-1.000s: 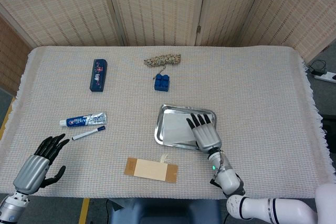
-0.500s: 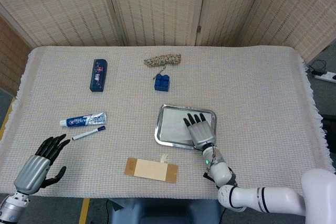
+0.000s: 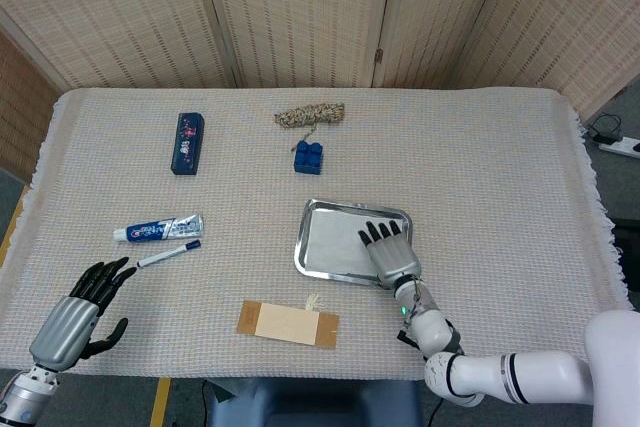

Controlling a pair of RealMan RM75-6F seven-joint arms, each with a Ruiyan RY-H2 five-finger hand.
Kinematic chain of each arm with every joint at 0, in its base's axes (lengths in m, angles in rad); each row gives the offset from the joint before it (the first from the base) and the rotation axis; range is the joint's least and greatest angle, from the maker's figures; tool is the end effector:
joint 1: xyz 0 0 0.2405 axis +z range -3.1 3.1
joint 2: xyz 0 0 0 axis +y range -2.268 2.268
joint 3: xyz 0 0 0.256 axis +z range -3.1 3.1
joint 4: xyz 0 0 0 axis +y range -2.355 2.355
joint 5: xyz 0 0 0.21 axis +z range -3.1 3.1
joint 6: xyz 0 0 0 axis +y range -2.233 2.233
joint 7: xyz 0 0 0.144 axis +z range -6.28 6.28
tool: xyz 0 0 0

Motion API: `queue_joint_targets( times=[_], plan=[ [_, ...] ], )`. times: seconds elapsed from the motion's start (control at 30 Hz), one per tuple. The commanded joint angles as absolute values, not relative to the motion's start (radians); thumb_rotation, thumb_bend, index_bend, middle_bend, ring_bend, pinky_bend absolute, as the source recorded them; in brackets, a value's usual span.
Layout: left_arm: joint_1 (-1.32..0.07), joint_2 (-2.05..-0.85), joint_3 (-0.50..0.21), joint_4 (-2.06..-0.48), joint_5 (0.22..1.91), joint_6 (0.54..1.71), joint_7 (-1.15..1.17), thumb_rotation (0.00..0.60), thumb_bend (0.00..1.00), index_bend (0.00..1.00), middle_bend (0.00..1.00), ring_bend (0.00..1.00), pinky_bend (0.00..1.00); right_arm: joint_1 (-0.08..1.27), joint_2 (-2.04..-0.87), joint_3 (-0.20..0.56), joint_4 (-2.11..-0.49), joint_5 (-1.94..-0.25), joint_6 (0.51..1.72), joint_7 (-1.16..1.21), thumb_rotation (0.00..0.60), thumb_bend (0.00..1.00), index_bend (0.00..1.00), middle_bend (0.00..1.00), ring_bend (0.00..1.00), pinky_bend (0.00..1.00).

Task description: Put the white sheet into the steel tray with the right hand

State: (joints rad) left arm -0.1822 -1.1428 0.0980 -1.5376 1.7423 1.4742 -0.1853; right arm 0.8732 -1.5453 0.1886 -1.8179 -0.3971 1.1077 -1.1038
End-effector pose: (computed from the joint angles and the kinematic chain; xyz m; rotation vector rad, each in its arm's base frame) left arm -0.2892 0.1739 0.1238 -1.7014 -0.9853 -1.0713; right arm -0.1200 -0.3054 -0.0321 1.9527 -0.9395 0.3810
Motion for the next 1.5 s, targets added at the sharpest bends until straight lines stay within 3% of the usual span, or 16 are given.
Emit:
queue_joint_targets(
  times=[0.03, 0.13, 0.3, 0.43, 0.5, 0.57, 0.63, 0.7, 0.77, 0.87, 1.23, 1.5],
  plan=[
    [-0.181, -1.142, 0.097, -1.537, 1.743, 1.479, -0.188, 0.6, 0.53, 0.0, 0.0, 0.0, 0.0, 0.856, -1.534, 0.197, -1.833, -0.468, 1.079, -0.952, 0.6, 0.48, 0.0, 0.0, 0.0, 0.0],
    [-0.181, -1.141, 0.094, -1.533, 1.736, 1.478, -0.194, 0.6, 0.53, 0.0, 0.0, 0.0, 0.0, 0.788, -1.481, 0.203, -1.869, -0.628, 1.011, -0.759, 0.6, 0.48, 0.0, 0.0, 0.0, 0.0],
    [-0.182, -1.142, 0.09, -1.531, 1.724, 1.467, -0.181, 0.6, 0.53, 0.0, 0.0, 0.0, 0.0, 0.649, -1.396, 0.171, -1.904, -0.986, 1.005, -0.435, 0.6, 0.48, 0.0, 0.0, 0.0, 0.0],
    [-0.182, -1.147, 0.085, -1.531, 1.715, 1.465, -0.168, 0.6, 0.53, 0.0, 0.0, 0.0, 0.0, 0.62, -1.332, 0.114, -1.913, -1.084, 0.978, -0.375, 0.6, 0.48, 0.0, 0.01, 0.0, 0.0],
    [-0.182, -1.15, 0.085, -1.531, 1.713, 1.462, -0.163, 0.6, 0.53, 0.0, 0.0, 0.0, 0.0, 0.617, -1.307, 0.094, -1.918, -1.106, 0.972, -0.379, 0.6, 0.48, 0.0, 0.12, 0.04, 0.02],
    [-0.183, -1.151, 0.085, -1.531, 1.712, 1.458, -0.159, 0.6, 0.53, 0.0, 0.0, 0.0, 0.0, 0.618, -1.295, 0.081, -1.915, -1.119, 0.966, -0.389, 0.6, 0.48, 0.01, 0.35, 0.21, 0.21],
    [-0.184, -1.152, 0.085, -1.53, 1.709, 1.453, -0.157, 0.6, 0.53, 0.0, 0.0, 0.0, 0.0, 0.627, -1.278, 0.068, -1.916, -1.103, 0.945, -0.406, 0.6, 0.48, 0.02, 0.62, 0.45, 0.56],
    [-0.184, -1.152, 0.084, -1.53, 1.707, 1.452, -0.158, 0.6, 0.53, 0.0, 0.0, 0.0, 0.0, 0.643, -1.265, 0.062, -1.922, -1.068, 0.915, -0.422, 0.6, 0.48, 0.04, 0.79, 0.64, 0.78],
    [-0.184, -1.151, 0.084, -1.53, 1.706, 1.452, -0.16, 0.6, 0.53, 0.0, 0.0, 0.0, 0.0, 0.666, -1.266, 0.061, -1.922, -1.02, 0.884, -0.439, 0.6, 0.48, 0.1, 0.91, 0.77, 0.92],
    [-0.184, -1.15, 0.083, -1.531, 1.705, 1.453, -0.165, 0.6, 0.53, 0.0, 0.0, 0.0, 0.0, 0.711, -1.287, 0.063, -1.908, -0.945, 0.845, -0.475, 0.6, 0.48, 0.15, 0.95, 0.8, 0.96],
    [-0.185, -1.145, 0.083, -1.538, 1.7, 1.448, -0.182, 0.6, 0.53, 0.05, 0.0, 0.0, 0.0, 0.908, -1.37, 0.104, -1.862, -0.628, 0.725, -0.515, 0.6, 0.48, 0.15, 1.0, 0.88, 0.99],
    [-0.182, -1.144, 0.082, -1.534, 1.705, 1.461, -0.196, 0.6, 0.53, 0.04, 0.0, 0.0, 0.0, 0.967, -1.414, 0.085, -1.819, -0.562, 0.73, -0.494, 0.6, 0.48, 0.15, 1.0, 0.9, 0.99]
  ],
)
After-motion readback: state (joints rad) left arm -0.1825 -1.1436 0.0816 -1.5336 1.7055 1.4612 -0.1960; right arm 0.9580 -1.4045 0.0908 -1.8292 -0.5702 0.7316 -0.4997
